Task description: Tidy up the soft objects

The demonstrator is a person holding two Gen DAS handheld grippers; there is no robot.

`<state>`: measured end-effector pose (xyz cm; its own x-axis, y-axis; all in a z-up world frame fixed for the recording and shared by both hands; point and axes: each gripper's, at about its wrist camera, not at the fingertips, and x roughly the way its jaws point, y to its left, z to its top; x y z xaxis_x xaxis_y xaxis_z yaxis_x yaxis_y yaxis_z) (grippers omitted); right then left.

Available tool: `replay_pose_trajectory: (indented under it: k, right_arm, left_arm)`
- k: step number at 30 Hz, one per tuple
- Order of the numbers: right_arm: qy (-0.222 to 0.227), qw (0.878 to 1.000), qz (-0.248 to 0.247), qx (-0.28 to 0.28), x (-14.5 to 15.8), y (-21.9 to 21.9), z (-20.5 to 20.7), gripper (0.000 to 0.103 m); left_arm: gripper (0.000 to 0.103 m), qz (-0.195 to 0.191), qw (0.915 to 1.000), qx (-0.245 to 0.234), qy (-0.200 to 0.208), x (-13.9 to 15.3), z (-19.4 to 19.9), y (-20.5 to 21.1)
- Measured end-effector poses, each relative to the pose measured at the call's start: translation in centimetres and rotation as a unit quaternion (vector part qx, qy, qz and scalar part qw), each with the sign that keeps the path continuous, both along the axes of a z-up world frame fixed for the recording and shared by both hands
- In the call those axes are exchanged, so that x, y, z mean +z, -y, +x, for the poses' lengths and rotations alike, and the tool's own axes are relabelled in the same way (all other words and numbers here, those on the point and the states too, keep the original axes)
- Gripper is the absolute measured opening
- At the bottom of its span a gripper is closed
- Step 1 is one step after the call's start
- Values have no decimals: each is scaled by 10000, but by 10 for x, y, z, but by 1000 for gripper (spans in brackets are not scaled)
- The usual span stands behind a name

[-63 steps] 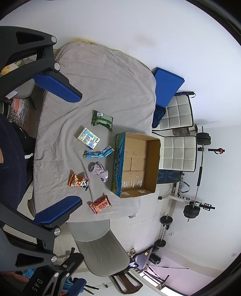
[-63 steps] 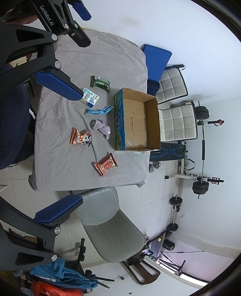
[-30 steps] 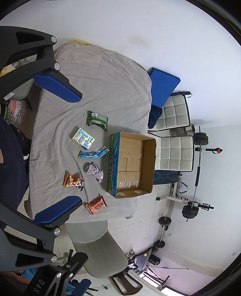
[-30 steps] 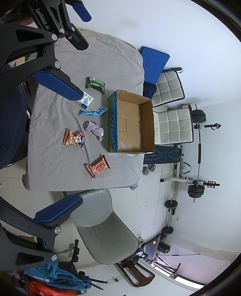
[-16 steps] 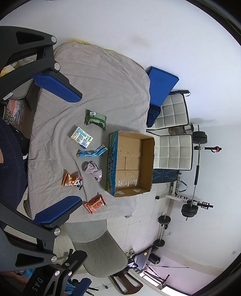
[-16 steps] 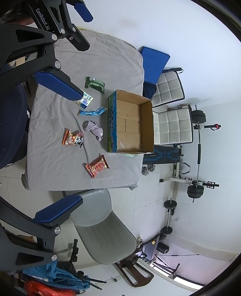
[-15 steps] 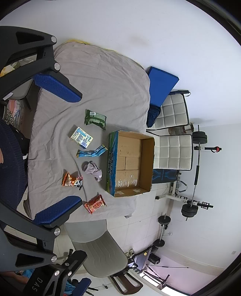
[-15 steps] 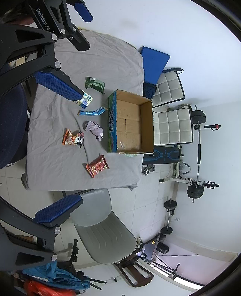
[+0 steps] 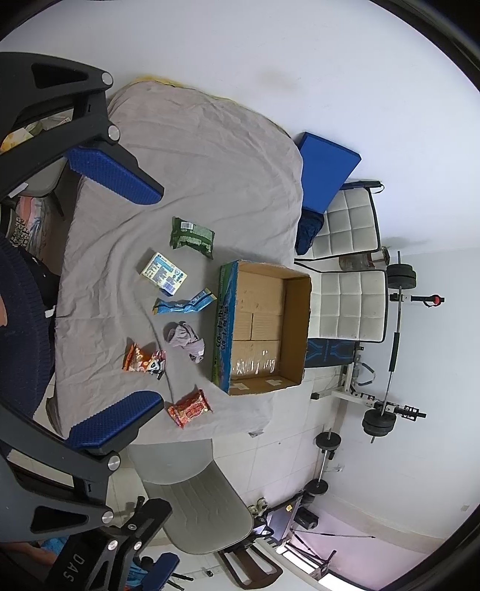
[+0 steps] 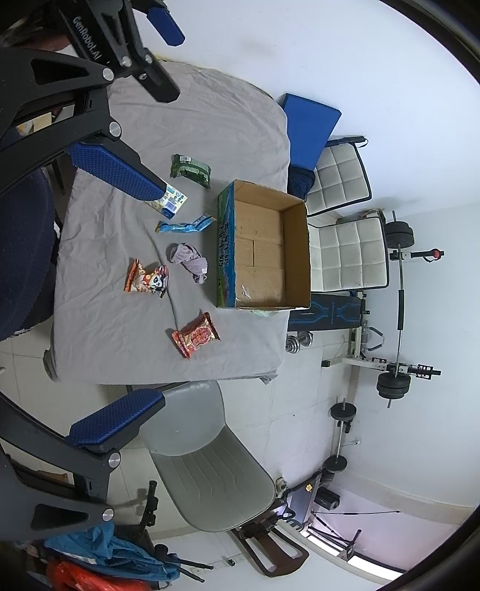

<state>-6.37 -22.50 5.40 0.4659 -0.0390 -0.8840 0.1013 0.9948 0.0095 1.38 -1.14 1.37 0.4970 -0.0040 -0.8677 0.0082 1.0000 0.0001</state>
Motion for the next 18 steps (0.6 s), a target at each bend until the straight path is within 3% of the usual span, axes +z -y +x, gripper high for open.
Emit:
replay_pose_trajectory:
  k: [5, 9, 13, 18]
  right_arm:
    - [-131, 9995, 176, -226, -22, 19, 19, 103]
    - [-449, 9978, 341, -361, -60, 35, 47, 103]
    - [-977, 9926, 549, -463, -124, 46, 77, 103]
    - [-1894, 9774, 788, -499, -237, 49, 113, 103]
  left_arm:
    - [103, -23, 9999, 130, 100, -10, 22, -7]
    - [103, -49, 9995, 314, -91, -35, 49, -24]
    - [103, 131, 9969, 525, -566, -89, 84, -44]
    - [102, 186, 9889, 476, -1399, -175, 118, -60]
